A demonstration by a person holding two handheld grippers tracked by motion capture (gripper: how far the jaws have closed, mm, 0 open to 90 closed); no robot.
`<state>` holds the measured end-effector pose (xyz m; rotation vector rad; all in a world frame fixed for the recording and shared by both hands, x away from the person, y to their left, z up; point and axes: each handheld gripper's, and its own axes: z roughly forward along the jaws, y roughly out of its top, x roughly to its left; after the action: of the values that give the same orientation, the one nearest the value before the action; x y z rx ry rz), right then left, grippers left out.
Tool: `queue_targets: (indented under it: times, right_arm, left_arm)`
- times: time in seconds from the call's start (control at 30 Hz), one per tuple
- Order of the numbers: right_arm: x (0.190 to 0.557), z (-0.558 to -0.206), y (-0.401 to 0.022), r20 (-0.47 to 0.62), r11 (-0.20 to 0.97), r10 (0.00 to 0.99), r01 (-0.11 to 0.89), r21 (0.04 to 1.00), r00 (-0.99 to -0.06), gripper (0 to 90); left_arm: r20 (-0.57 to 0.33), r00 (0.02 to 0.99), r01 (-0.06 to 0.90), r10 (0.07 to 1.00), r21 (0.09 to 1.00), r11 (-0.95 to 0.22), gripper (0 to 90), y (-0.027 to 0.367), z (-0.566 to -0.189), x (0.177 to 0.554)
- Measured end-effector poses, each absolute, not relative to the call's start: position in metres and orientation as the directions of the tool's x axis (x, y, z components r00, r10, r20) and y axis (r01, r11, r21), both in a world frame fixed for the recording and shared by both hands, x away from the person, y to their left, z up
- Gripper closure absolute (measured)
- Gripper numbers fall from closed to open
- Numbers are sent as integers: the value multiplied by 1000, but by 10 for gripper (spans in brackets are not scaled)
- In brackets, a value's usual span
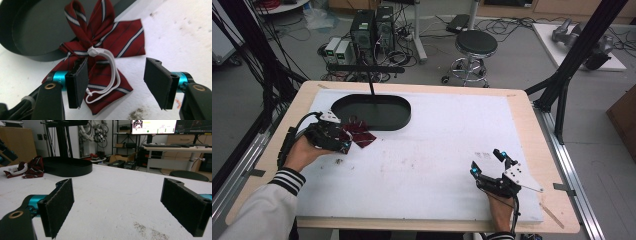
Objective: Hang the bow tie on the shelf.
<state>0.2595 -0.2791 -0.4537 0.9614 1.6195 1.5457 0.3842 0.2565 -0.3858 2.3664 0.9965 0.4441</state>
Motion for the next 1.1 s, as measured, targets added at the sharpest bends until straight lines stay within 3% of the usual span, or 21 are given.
queue_targets:
  times: [0.5,0.8,1.1]
  right_arm:
    - [259,-454,-280,10,16,874,51,999,-487,107]
    - [259,-454,-279,13,13,875,52,999,-483,107]
    - [259,-454,-279,12,15,876,51,999,-483,107]
  left_arm:
    - [66,663,614,746,522,-592,563,254,-396,396]
    - [72,651,639,756,486,-597,573,251,-404,401]
    - [83,642,660,762,445,-605,657,245,-407,404]
